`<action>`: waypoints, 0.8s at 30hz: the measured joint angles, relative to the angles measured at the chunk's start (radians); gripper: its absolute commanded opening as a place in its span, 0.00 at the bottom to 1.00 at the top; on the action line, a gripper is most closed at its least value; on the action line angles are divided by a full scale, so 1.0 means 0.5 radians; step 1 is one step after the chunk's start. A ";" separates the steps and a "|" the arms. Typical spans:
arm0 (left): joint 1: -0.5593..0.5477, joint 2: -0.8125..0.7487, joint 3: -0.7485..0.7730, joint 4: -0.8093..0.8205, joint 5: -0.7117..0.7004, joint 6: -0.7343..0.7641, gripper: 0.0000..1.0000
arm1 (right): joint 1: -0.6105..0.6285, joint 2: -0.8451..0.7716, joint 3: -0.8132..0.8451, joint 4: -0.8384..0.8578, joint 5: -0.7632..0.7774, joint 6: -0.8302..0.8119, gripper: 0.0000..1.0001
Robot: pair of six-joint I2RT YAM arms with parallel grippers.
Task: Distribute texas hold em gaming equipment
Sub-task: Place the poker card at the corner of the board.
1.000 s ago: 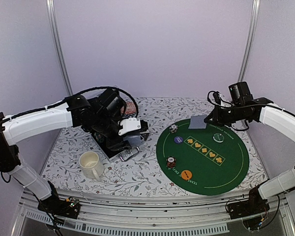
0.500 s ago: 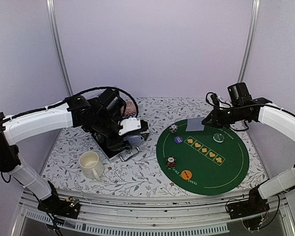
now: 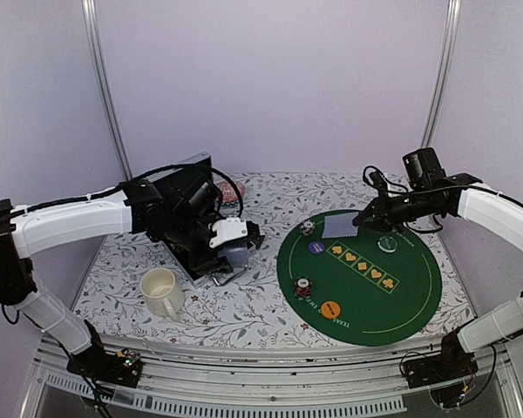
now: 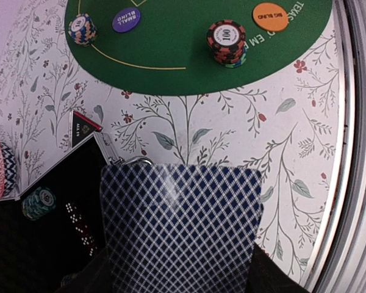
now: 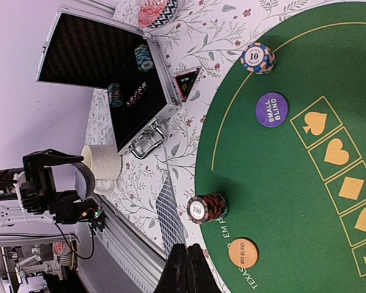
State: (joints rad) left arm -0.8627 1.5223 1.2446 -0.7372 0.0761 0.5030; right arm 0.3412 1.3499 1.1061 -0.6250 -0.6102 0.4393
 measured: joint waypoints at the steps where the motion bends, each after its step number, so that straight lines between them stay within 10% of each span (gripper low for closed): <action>1: 0.002 0.000 -0.013 -0.001 0.008 0.000 0.60 | 0.000 -0.002 -0.006 0.029 -0.022 0.030 0.02; 24: 0.013 -0.085 -0.117 0.109 0.099 -0.057 0.60 | 0.064 -0.014 -0.157 0.139 0.012 0.276 0.02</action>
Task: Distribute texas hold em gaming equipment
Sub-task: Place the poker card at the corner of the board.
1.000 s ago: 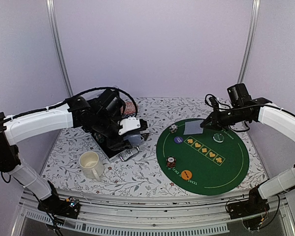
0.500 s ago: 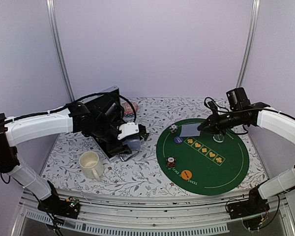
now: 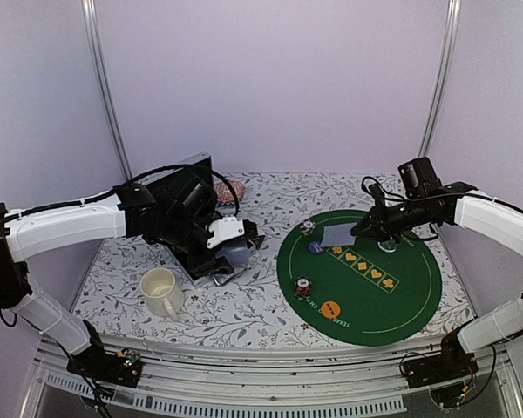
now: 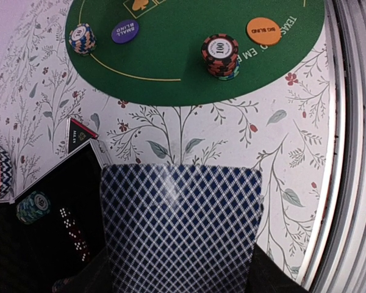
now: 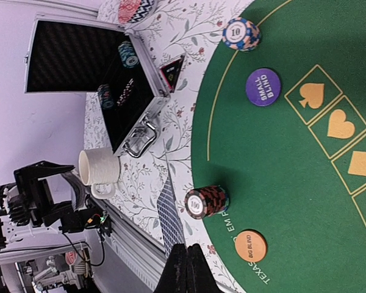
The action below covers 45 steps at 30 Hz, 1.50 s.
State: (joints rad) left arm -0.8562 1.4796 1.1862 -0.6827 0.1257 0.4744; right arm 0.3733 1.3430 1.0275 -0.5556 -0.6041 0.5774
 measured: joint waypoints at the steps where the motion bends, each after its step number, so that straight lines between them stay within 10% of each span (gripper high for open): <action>1: 0.000 0.000 0.000 0.002 0.002 0.001 0.60 | 0.000 0.000 0.004 -0.027 0.035 -0.005 0.02; 45: 0.003 0.117 0.251 0.109 0.152 -0.079 0.60 | 0.000 -0.130 -0.392 -0.144 -0.031 -0.352 0.02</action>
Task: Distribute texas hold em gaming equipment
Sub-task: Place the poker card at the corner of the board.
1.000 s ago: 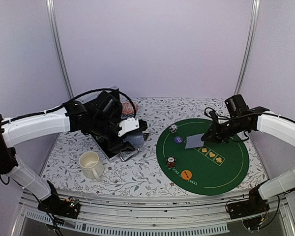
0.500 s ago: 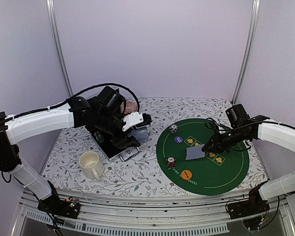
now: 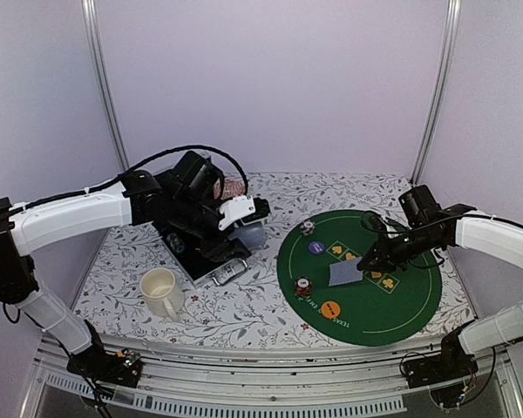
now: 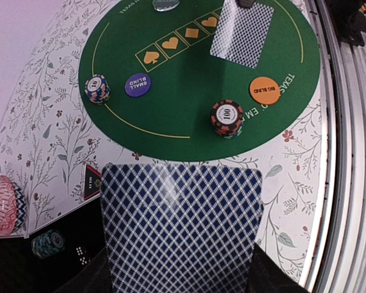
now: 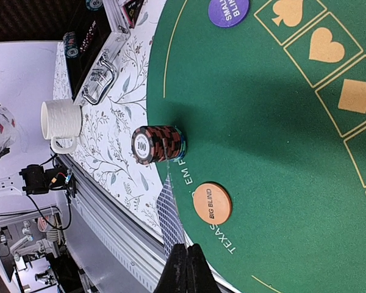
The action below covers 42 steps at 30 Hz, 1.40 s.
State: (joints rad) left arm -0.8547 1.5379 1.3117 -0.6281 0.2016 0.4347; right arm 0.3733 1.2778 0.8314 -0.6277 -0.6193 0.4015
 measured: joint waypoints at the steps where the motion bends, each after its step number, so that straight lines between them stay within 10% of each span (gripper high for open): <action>1: 0.000 0.000 -0.001 0.002 -0.001 0.000 0.60 | -0.001 0.006 0.006 -0.001 0.000 -0.003 0.02; 15: 0.000 0.000 -0.043 0.027 0.001 0.013 0.60 | 0.034 -0.001 0.036 -0.149 -0.077 -0.014 0.02; 27: 0.000 0.000 -0.070 0.050 0.008 0.048 0.60 | 0.542 0.054 -0.363 -0.274 -0.138 0.232 0.03; 37: 0.000 0.000 -0.070 0.050 0.036 0.050 0.61 | 0.542 0.174 -0.161 -0.499 0.355 0.271 0.13; 42: 0.000 0.000 -0.070 0.050 0.047 0.050 0.61 | 0.539 0.171 0.086 -0.592 0.655 0.272 0.38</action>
State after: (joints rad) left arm -0.8547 1.5379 1.2766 -0.6029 0.2249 0.4595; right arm 0.6430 1.3632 0.8745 -0.9237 -0.2920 0.5377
